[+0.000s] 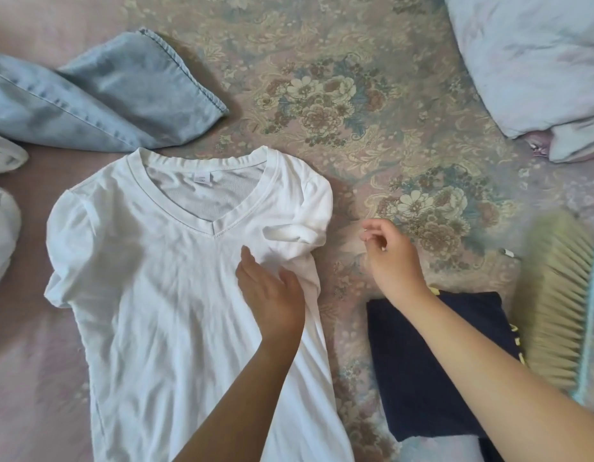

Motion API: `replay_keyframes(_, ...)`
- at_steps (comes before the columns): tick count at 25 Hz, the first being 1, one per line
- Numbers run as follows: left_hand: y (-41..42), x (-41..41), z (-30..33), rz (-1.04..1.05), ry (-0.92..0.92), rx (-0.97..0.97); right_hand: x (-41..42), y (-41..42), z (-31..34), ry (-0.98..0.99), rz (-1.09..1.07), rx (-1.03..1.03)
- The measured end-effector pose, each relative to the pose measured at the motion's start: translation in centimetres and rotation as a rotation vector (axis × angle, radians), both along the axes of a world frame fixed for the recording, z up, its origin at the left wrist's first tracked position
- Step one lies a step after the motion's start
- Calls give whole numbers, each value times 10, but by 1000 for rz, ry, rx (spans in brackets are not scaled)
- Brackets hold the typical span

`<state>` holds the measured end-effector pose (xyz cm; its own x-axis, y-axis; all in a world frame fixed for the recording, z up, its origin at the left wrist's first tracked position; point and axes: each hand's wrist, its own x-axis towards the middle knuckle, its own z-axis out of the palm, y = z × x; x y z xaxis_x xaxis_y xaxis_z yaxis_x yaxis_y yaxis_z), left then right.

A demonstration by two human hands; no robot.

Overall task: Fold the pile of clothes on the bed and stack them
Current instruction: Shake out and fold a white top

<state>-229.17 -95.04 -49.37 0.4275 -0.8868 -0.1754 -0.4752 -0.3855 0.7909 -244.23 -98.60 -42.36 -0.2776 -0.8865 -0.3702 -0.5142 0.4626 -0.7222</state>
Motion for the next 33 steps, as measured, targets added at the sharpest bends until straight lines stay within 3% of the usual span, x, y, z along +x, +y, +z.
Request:
replay_keyframes(3,-5,-1,8,18,103,-21,-2,-22,-19,79,159,183)
replay_keyframes(5,-10,-2,16,-28,129,-19,10,-34,-23,48,267,191)
replay_keyframes(9,-12,3,8,-243,-75,-25,21,-50,-31,125,481,132)
replay_keyframes(12,-19,4,3,-280,-106,6,24,-59,-25,144,500,153)
replay_keyframes(15,-22,-4,13,-262,-60,-108,18,-66,-9,213,434,97)
replay_keyframes(18,-12,-21,26,-439,-100,-297,-6,-69,10,463,416,35)
replay_keyframes(21,0,-49,25,-746,-324,-473,-44,-63,17,765,529,123)
replay_keyframes(24,3,-68,18,-920,-505,-502,-77,-53,4,653,421,216)
replay_keyframes(29,0,-74,10,-1096,-606,-427,-100,-46,-22,369,226,54)
replay_keyframes(33,1,-69,-4,-1205,-549,-410,-105,-45,-33,596,401,102)
